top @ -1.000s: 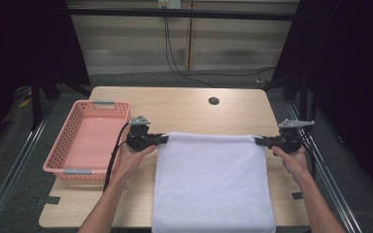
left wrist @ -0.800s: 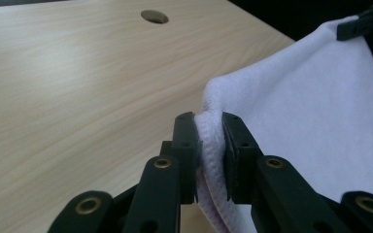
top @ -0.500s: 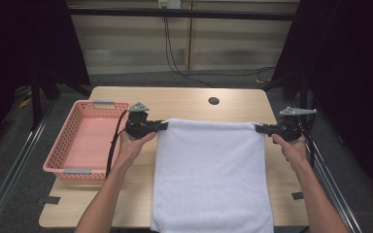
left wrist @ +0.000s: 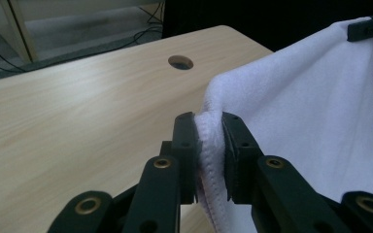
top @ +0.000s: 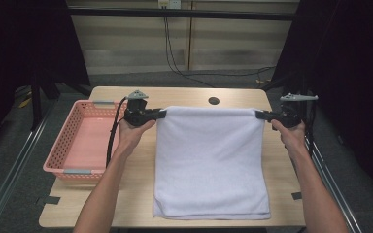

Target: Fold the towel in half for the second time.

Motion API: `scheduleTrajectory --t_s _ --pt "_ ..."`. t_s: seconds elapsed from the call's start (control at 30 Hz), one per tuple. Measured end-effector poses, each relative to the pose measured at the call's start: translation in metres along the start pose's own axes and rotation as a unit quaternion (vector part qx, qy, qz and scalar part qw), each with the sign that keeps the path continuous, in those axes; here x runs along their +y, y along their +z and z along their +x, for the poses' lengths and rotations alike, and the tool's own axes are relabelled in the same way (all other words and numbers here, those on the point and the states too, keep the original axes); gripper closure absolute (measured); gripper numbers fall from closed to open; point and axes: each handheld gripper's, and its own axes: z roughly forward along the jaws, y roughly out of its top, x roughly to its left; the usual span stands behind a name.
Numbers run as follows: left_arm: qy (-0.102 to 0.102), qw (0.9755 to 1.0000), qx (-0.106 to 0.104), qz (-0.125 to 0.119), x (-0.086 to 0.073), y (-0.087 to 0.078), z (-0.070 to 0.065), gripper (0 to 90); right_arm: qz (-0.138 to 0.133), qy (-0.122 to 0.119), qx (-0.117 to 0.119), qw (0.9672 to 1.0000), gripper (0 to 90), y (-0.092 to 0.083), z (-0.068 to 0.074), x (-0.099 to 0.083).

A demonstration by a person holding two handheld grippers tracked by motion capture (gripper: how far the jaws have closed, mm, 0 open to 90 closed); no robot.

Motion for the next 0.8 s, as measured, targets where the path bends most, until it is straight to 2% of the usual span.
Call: scheduleTrajectory --t_s 0.07,0.13,0.2,0.23,0.37,0.4,0.47,0.6,0.73,0.77,0.8 --pt "0.01 0.9999 0.001 -0.006 0.005 0.0 -0.001 77.9 -0.005 0.003 -0.003 1.0 84.3 0.0 -0.002 0.005" --pt "0.009 0.9997 -0.006 -0.021 0.007 -0.003 -0.002 77.9 -0.015 0.012 -0.003 0.9998 84.4 -0.002 -0.003 0.009" --pt "0.02 0.9997 -0.002 -0.011 0.009 -0.005 -0.004 77.9 -0.026 0.013 0.0 0.9996 84.6 -0.006 -0.002 0.011" --pt "0.018 0.9997 -0.006 -0.015 0.009 -0.007 -0.005 77.9 -0.028 0.014 0.003 0.9995 84.6 -0.008 -0.001 0.011" --pt "0.026 0.9992 -0.016 -0.024 0.008 -0.014 -0.013 77.9 -0.03 -0.011 0.018 0.9993 84.7 -0.016 0.008 0.009" --pt "0.033 0.9991 -0.013 -0.025 0.006 -0.017 -0.017 77.9 -0.028 -0.014 0.018 0.9994 84.7 -0.019 0.011 0.008" --pt "0.034 0.9985 -0.026 -0.035 0.0 -0.022 -0.024 77.8 -0.034 -0.017 0.024 0.999 84.7 -0.026 0.016 0.004" --pt "0.033 0.9985 -0.025 -0.036 -0.011 -0.032 -0.031 77.9 -0.037 -0.026 0.031 0.9985 84.6 -0.041 0.024 -0.005" --pt "0.037 0.9977 -0.034 -0.046 -0.02 -0.043 -0.043 77.9 -0.044 -0.037 0.041 0.9975 84.3 -0.056 0.035 -0.013" --pt "0.04 0.9978 -0.024 -0.048 -0.023 -0.046 -0.047 77.9 -0.047 -0.032 0.046 0.9973 84.3 -0.058 0.037 -0.017" --pt "0.04 0.9977 -0.022 -0.05 -0.027 -0.048 -0.049 78.0 -0.054 -0.027 0.052 0.9968 84.3 -0.061 0.038 -0.021"
